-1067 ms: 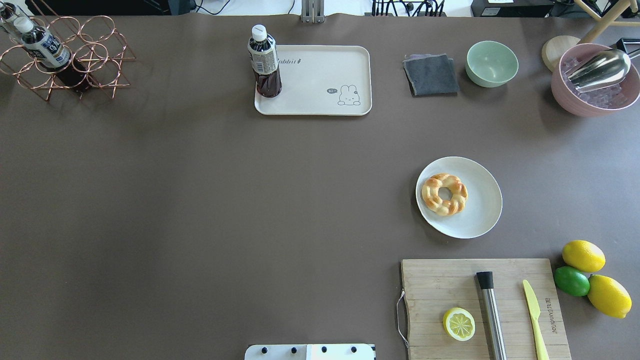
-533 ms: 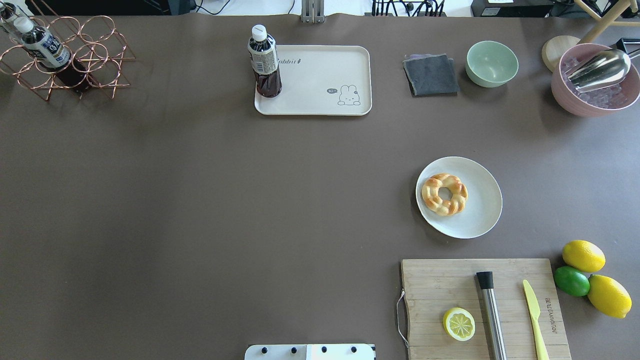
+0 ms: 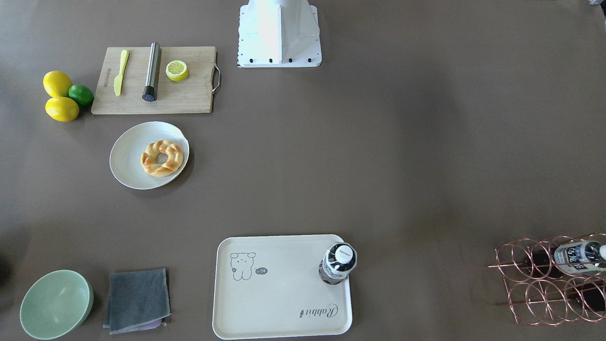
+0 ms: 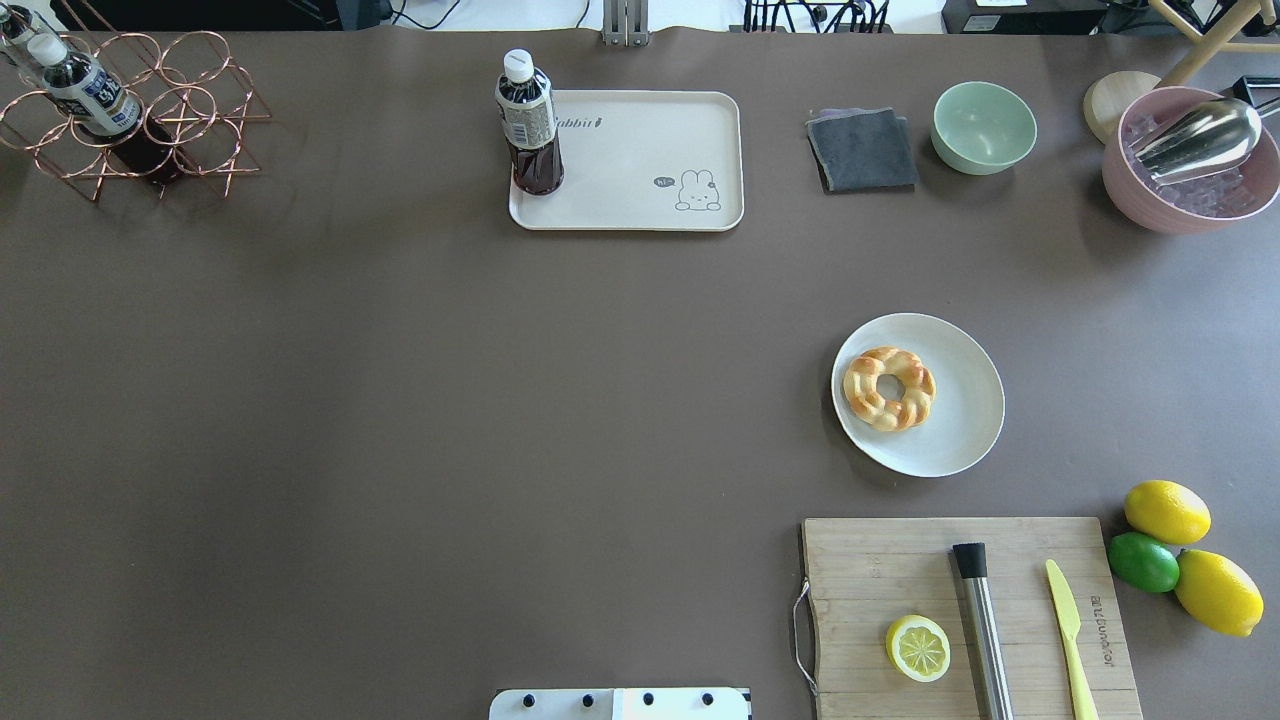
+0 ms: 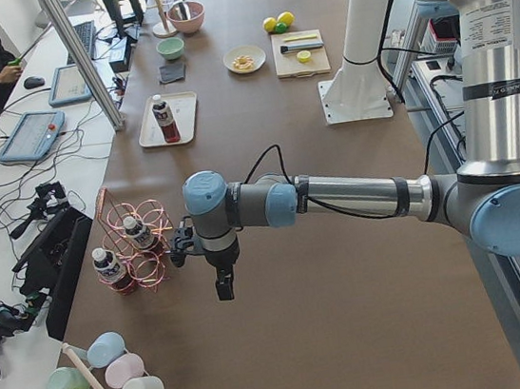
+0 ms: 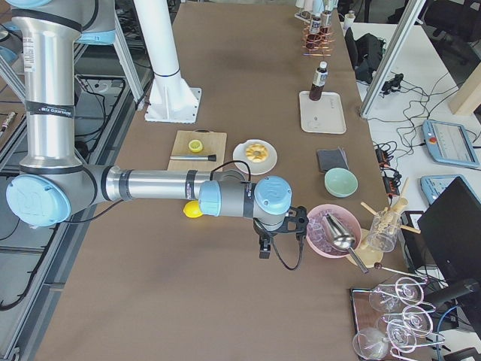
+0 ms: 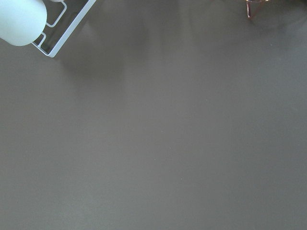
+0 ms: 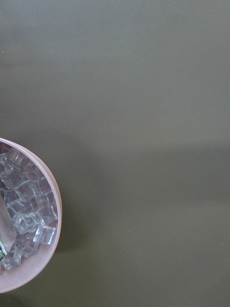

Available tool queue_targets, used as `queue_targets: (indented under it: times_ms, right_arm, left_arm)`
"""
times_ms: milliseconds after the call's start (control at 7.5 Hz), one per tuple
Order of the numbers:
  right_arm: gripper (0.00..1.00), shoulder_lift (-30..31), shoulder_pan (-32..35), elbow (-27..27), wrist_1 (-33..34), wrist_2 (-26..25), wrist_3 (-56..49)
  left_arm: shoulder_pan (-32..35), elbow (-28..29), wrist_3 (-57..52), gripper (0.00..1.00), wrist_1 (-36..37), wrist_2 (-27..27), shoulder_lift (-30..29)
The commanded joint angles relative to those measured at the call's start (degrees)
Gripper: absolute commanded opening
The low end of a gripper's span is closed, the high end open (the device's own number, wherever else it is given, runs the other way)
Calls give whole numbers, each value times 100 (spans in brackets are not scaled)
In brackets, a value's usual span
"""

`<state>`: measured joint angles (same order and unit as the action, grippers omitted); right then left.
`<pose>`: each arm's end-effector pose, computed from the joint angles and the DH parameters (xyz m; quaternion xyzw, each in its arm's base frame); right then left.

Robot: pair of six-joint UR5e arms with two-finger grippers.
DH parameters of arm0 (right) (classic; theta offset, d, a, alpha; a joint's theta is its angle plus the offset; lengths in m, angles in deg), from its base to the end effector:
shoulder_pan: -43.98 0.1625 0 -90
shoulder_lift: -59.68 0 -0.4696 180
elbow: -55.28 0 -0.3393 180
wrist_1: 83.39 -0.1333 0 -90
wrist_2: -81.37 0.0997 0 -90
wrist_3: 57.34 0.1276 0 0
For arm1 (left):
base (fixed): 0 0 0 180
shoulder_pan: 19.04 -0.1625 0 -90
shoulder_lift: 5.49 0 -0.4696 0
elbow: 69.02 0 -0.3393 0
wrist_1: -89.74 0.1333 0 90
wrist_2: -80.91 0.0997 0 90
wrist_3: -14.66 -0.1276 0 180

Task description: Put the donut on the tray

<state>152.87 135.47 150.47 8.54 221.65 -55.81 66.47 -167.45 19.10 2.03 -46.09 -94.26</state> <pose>0.0459 -0.4117 0.7010 0.0004 -0.4248 0.0236 0.9050 -0.0223 -0.4377 0.6825 0.0158 0.3192 0.0140 0.9474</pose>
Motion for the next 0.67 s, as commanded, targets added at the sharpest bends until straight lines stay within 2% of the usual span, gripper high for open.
queue_targets:
  times_ms: [0,533]
  right_arm:
    - [100,-21,0,-17,0,-9,5]
    - [100,-12,0,-18,0,0,-4]
  left_arm:
    - [-9,-1,5,98,0,0,0]
    - [-9,17,5,98,18,0,-53]
